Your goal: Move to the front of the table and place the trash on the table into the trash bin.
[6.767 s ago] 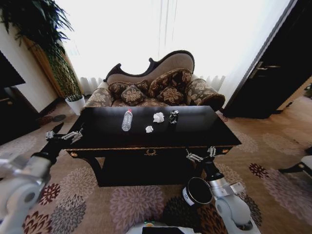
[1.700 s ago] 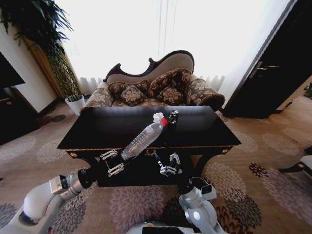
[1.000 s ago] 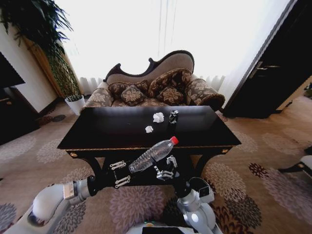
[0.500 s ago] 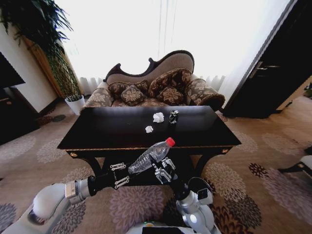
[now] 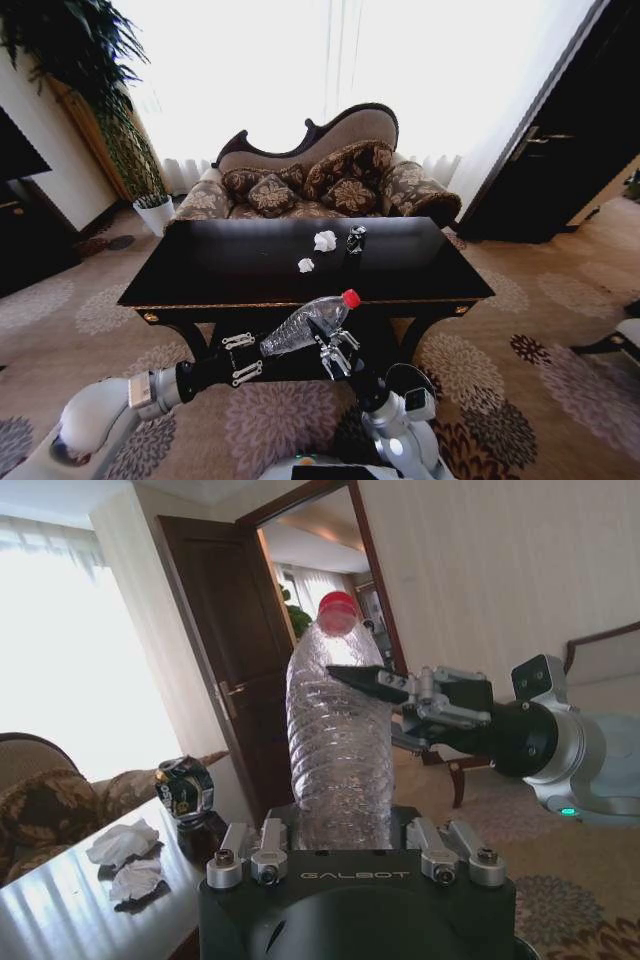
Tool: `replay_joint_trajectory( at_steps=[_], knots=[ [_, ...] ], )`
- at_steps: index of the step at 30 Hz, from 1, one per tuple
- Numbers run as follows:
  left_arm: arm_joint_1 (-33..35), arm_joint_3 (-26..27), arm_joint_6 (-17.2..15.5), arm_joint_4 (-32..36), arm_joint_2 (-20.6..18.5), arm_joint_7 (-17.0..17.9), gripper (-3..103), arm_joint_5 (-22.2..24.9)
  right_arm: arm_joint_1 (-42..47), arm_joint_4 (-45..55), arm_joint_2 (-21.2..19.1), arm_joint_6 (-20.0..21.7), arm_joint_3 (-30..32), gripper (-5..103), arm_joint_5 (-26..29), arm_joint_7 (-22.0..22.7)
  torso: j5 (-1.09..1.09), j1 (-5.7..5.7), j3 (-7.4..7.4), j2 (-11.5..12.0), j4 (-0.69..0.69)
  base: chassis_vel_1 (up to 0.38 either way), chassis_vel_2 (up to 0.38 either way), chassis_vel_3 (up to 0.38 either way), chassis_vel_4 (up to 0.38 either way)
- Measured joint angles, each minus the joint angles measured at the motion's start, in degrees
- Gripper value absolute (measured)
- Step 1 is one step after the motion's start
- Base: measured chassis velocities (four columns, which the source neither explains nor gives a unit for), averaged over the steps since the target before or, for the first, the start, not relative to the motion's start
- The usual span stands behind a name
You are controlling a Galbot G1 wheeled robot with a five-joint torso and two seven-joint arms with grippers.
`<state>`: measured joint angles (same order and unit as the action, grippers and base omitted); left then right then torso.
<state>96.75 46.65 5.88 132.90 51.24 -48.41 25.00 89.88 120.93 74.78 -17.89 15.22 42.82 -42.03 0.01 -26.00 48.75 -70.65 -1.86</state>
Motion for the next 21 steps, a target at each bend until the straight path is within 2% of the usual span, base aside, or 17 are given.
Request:
replay_joint_trajectory(
  at_steps=[2,7,12,15,18,21],
  knots=[
    [0.3,0.2,0.0,0.3,0.2,0.0,46,0.0,-0.1,-0.1,0.0,-0.1,0.1,25,0.0,0.0,0.00,0.00,0.00,0.0,0.00,0.000,0.000,0.000,0.000],
    [1.6,1.5,0.2,1.3,1.4,0.0,74,0.1,-0.2,-0.6,-0.3,-0.5,0.4,22,-0.2,-0.1,0.00,0.00,0.00,0.0,-0.01,0.000,0.000,0.000,0.000],
    [4.2,3.0,0.7,2.3,3.2,-1.4,84,0.1,-1.1,-1.7,-0.5,-1.4,1.8,22,-1.7,-0.3,0.00,0.00,0.00,0.0,0.00,0.000,0.000,0.000,0.000],
    [6.0,4.2,1.5,3.1,5.4,-1.7,98,0.3,-1.8,-2.8,-1.1,-2.3,3.2,22,-2.6,-0.4,-0.01,0.00,0.00,0.0,0.00,0.000,0.000,0.000,0.000],
    [6.1,4.8,1.6,3.4,6.8,-0.8,99,0.7,-2.1,-3.3,-1.3,-2.7,3.8,22,-3.3,-0.4,-0.01,0.00,0.00,0.0,0.00,0.000,0.000,0.000,0.000],
    [5.9,6.2,0.7,4.2,10.3,0.8,100,3.5,-3.3,-5.5,-1.5,-4.2,5.1,22,-7.2,-0.4,0.00,0.00,0.00,0.0,0.00,0.000,0.000,0.000,0.000]
  ],
)
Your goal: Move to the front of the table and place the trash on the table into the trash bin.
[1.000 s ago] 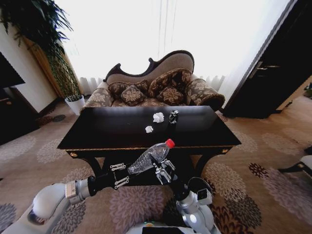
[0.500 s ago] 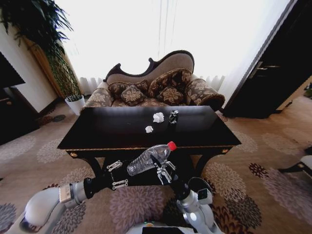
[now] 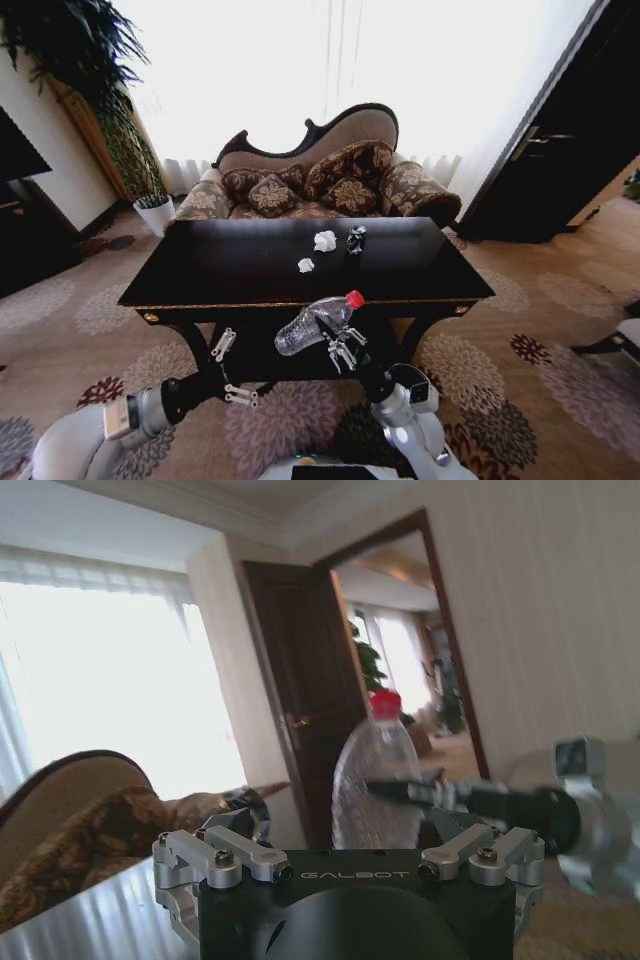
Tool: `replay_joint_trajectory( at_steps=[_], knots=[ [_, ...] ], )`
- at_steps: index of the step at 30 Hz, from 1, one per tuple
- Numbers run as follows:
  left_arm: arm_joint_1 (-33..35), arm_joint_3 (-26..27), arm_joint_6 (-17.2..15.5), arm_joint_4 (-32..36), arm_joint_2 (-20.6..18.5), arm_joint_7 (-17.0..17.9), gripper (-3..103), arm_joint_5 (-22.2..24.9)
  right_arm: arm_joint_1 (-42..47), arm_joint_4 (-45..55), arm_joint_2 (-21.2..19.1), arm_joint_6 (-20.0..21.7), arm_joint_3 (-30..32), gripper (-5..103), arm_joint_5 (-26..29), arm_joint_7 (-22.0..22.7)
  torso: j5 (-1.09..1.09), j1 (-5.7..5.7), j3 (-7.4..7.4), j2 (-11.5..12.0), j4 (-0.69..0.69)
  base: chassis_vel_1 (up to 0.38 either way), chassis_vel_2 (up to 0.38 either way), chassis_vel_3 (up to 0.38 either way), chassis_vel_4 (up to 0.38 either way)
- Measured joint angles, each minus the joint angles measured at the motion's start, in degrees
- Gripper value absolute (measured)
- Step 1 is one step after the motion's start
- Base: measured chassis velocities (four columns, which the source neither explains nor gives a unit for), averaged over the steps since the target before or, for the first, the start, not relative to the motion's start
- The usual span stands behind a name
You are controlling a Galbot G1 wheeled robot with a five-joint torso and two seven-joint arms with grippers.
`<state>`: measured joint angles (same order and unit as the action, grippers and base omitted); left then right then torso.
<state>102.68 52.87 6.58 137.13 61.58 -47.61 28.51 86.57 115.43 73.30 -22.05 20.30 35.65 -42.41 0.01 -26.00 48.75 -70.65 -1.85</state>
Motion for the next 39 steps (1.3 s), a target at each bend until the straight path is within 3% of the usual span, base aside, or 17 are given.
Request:
replay_joint_trajectory(
  at_steps=[8,13,15,18,23,28,30,39],
  knots=[
    [2.0,-0.9,-1.6,1.5,5.1,1.4,100,6.2,-1.2,-3.2,-0.1,-2.4,1.9,22,-5.8,1.0,-0.01,0.00,0.00,0.0,0.00,0.000,0.000,0.000,0.000],
    [0.2,-0.6,-1.6,1.5,10.6,4.8,100,6.9,-1.5,-4.9,-0.1,-3.3,3.3,22,-8.8,3.2,-0.01,0.00,0.00,0.0,-0.01,0.000,0.000,0.000,0.000],
    [-0.4,-0.5,-2.1,1.9,13.6,7.2,100,9.7,-1.7,-5.5,-0.1,-3.6,4.1,22,-9.5,3.7,-0.01,0.00,0.00,0.0,-0.01,0.000,0.000,0.000,0.000],
    [-0.7,-0.2,-2.6,2.3,15.8,8.1,100,12.2,-1.6,-5.7,-0.3,-3.6,4.5,22,-8.6,3.5,-0.01,0.00,0.00,0.0,-0.01,0.000,0.000,0.000,0.000],
    [-1.5,2.0,-2.9,2.4,19.9,8.4,100,14.9,-1.7,-6.2,-0.8,-3.7,5.6,22,-5.0,-0.6,0.00,0.00,0.00,0.0,-0.01,0.000,0.000,0.000,0.000],
    [-1.9,3.8,-2.8,2.1,21.4,8.5,100,16.4,-3.2,-9.8,-1.3,-6.0,8.1,22,-13.3,-1.2,0.00,0.00,0.00,0.0,0.00,0.000,0.000,0.000,0.000],
    [-1.9,4.1,-2.6,2.0,21.5,8.5,100,16.6,-3.8,-12.2,-1.5,-6.6,8.9,22,-20.2,0.3,0.00,0.00,0.00,0.0,-0.01,0.000,0.000,0.000,0.000],
    [-2.6,4.4,-2.6,1.8,21.1,8.3,100,16.9,-4.9,-16.5,-1.7,-7.2,10.6,22,-33.5,5.0,0.00,0.00,0.00,0.0,-0.01,0.000,0.000,0.000,0.000]
  ],
)
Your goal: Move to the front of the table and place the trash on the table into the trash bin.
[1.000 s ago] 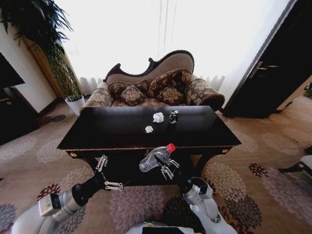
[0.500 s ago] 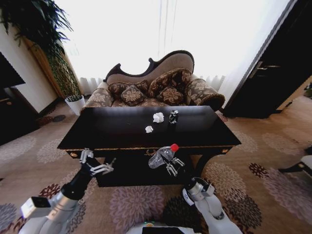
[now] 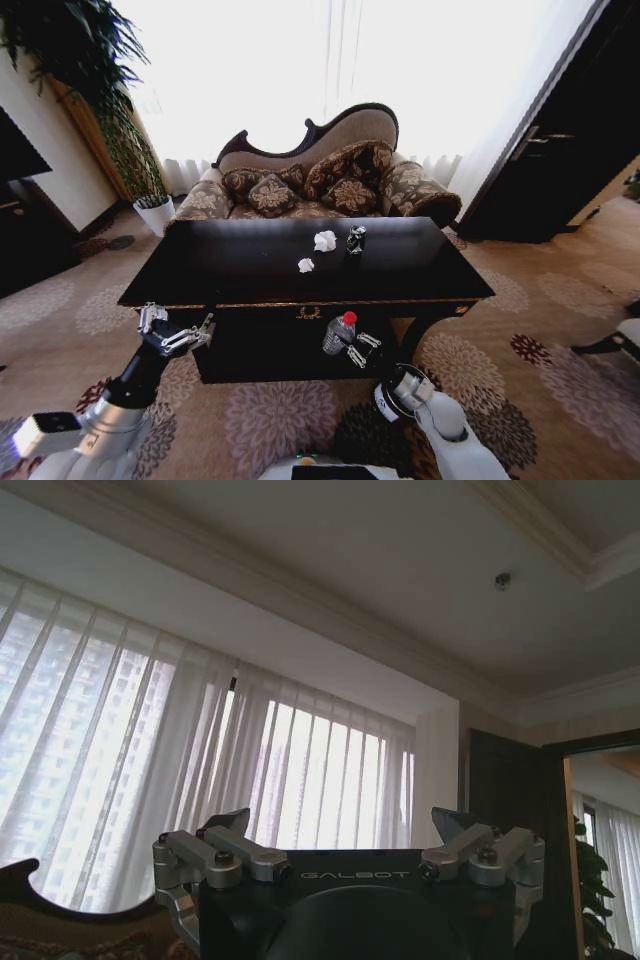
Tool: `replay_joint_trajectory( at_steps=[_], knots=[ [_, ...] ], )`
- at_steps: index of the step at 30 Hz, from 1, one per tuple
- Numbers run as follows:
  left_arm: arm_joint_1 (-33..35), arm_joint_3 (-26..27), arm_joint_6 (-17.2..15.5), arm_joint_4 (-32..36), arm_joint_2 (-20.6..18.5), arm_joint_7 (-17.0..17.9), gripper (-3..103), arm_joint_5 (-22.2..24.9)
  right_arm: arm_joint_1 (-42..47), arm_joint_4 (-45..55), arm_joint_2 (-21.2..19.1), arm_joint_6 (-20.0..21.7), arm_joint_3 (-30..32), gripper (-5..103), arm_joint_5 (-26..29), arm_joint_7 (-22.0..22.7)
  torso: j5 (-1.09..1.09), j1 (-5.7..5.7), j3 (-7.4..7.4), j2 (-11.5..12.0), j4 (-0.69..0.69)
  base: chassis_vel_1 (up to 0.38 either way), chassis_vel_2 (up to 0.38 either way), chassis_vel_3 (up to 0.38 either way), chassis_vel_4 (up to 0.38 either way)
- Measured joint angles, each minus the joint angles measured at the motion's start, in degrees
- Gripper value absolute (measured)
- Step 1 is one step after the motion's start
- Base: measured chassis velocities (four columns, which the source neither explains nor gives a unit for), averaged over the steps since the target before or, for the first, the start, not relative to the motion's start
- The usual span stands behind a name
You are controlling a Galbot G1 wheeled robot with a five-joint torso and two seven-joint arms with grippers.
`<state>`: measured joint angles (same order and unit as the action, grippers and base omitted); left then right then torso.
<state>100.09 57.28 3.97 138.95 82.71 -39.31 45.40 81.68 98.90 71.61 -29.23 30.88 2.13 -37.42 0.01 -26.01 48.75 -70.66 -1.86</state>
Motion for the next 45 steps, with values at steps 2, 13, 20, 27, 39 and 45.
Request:
replay_joint_trajectory(
  at_steps=[2,13,20,27,39,45],
  knots=[
    [-0.3,0.1,0.0,0.0,-0.1,0.0,100,0.2,-0.2,-1.1,-0.2,0.5,-0.2,22,-3.3,2.4,0.00,0.00,0.00,0.0,0.00,0.000,0.000,0.000,0.000],
    [-1.8,0.4,0.1,-1.3,-1.6,-0.2,100,1.1,-2.4,-13.5,-0.9,5.5,-0.4,22,-17.4,15.6,0.00,0.00,0.00,0.0,0.01,0.000,0.000,0.000,0.000],
    [-2.0,0.5,0.2,-1.6,-1.9,-0.3,100,1.5,-4.4,-22.1,-1.4,7.9,-1.3,22,-18.9,22.3,0.00,0.00,0.00,0.0,0.00,0.000,0.000,0.000,0.000],
    [-2.2,0.1,0.2,-1.9,-2.0,-0.4,100,1.1,-6.7,-29.0,-1.1,10.6,-1.4,22,-17.1,25.6,0.00,0.00,0.00,0.0,0.00,0.000,0.000,0.000,0.000],
    [-2.6,1.8,0.1,-2.4,-2.6,-0.4,100,2.9,-10.8,-39.4,0.0,12.6,0.7,22,-12.3,27.9,0.00,0.00,0.00,0.0,0.00,0.000,0.000,0.000,0.000],
    [-2.6,2.4,0.1,-2.6,-2.9,-0.4,100,3.3,-13.3,-42.1,0.7,13.0,1.9,22,-10.2,29.4,0.01,0.00,0.00,0.0,0.00,0.000,0.000,0.000,0.000]
  ],
)
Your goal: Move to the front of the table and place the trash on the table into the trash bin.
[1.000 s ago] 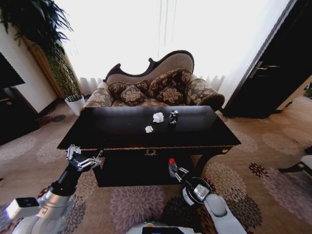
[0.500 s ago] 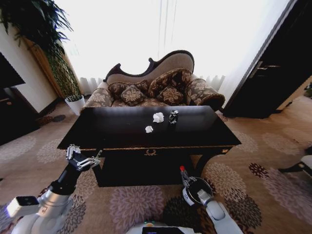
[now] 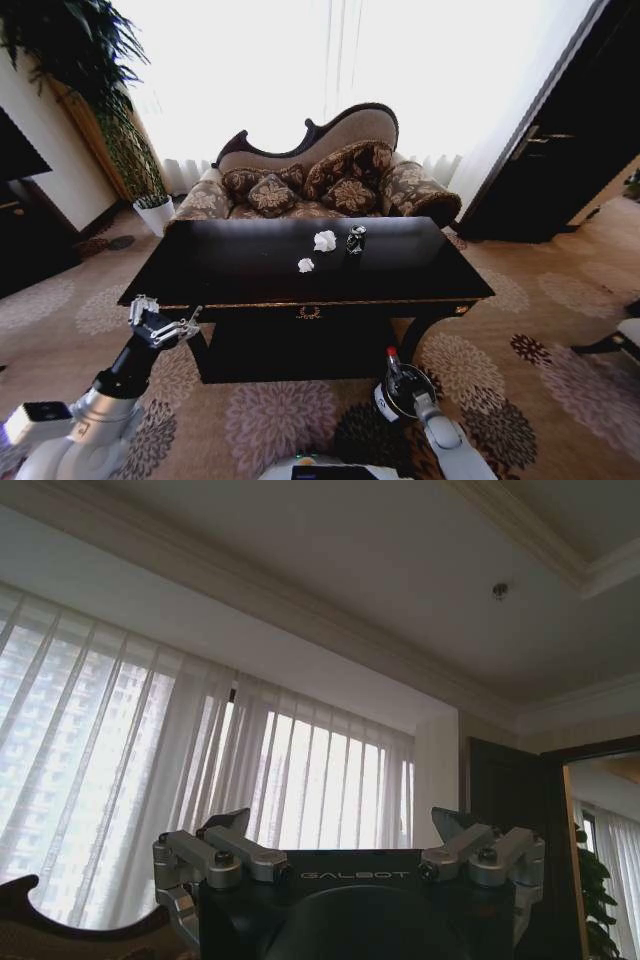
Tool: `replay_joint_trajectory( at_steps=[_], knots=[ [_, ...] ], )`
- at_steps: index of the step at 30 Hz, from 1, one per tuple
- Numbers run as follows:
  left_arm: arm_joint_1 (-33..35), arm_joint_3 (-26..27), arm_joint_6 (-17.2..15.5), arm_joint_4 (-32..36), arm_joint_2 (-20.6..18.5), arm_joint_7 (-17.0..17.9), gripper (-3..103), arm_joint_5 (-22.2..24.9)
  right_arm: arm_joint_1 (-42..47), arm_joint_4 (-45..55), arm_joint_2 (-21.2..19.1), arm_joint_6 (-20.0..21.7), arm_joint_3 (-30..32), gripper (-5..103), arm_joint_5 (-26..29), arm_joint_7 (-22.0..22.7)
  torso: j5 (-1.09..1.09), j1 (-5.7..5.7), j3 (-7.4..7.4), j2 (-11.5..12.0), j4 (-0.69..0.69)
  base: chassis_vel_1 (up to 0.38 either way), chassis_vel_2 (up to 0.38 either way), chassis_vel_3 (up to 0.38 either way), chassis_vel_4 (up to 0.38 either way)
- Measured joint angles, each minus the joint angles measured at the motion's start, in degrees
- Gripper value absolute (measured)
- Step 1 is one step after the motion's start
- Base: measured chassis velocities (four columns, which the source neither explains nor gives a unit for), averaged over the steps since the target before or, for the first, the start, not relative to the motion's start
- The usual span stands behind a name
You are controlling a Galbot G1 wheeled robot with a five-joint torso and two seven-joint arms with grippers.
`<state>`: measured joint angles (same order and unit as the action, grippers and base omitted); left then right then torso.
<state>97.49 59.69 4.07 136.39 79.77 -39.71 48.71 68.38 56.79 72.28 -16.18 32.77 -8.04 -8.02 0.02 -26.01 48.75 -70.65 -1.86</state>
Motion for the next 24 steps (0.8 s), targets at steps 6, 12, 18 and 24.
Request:
replay_joint_trajectory(
  at_steps=[6,12,18,24],
  knots=[
    [0.1,0.4,0.0,0.0,-0.3,0.0,100,0.1,-1.0,-1.5,-0.5,0.5,0.9,22,0.5,0.0,0.00,0.00,0.00,0.0,0.00,0.000,0.000,0.000,0.000],
    [0.3,0.4,0.0,0.0,-0.6,-0.4,100,-0.2,-2.4,-3.7,-1.5,1.5,2.5,22,4.5,-0.3,0.00,0.00,0.00,0.0,0.00,0.000,0.000,0.000,0.000],
    [0.3,0.1,0.0,-0.1,-0.4,-0.6,100,-0.6,-2.6,-4.7,-2.3,2.5,3.0,22,5.7,-0.8,-0.01,0.00,0.00,0.0,0.00,0.000,0.000,0.000,0.000],
    [0.5,0.0,0.2,-0.1,-0.4,-0.8,100,-1.1,-2.4,-5.0,-2.3,3.0,2.6,21,4.7,-1.2,-0.01,0.00,0.00,0.0,0.00,0.000,0.000,0.000,0.000]
  ],
)
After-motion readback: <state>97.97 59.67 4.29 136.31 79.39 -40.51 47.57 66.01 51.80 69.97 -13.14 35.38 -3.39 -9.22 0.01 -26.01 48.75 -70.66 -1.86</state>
